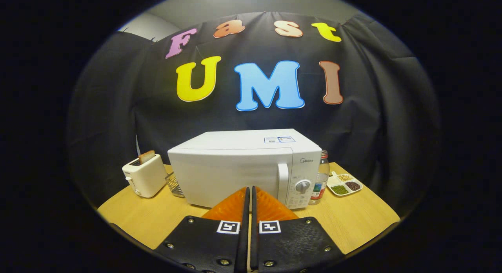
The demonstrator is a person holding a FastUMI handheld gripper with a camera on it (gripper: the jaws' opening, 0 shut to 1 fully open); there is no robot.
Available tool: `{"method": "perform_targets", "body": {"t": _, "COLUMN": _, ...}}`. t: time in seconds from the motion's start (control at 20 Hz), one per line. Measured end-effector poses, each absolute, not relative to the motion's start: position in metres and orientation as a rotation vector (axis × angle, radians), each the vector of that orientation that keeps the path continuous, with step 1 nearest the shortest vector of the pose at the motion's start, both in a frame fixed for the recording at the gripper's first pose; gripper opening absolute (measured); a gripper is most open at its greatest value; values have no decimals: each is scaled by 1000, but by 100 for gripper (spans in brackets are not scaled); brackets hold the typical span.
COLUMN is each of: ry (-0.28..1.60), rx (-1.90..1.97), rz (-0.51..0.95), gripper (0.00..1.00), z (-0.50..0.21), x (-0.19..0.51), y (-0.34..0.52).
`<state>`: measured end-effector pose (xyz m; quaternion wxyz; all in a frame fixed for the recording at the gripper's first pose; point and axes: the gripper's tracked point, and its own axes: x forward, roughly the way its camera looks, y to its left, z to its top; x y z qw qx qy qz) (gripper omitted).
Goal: Open the microwave, put the food inside, and close the microwave door.
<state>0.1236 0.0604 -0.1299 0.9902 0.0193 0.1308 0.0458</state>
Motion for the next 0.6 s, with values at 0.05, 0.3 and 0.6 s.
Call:
{"method": "perform_targets", "body": {"t": 0.05, "ry": 252, "rx": 34, "rz": 89, "gripper": 4, "z": -123, "x": 111, "y": 59}}
{"method": "perform_targets", "body": {"t": 0.3, "ry": 188, "rx": 49, "rz": 58, "gripper": 18, "z": -92, "x": 56, "y": 50}}
{"method": "perform_targets", "body": {"t": 0.6, "ry": 140, "rx": 54, "rz": 75, "gripper": 99, "z": -73, "x": 9, "y": 54}}
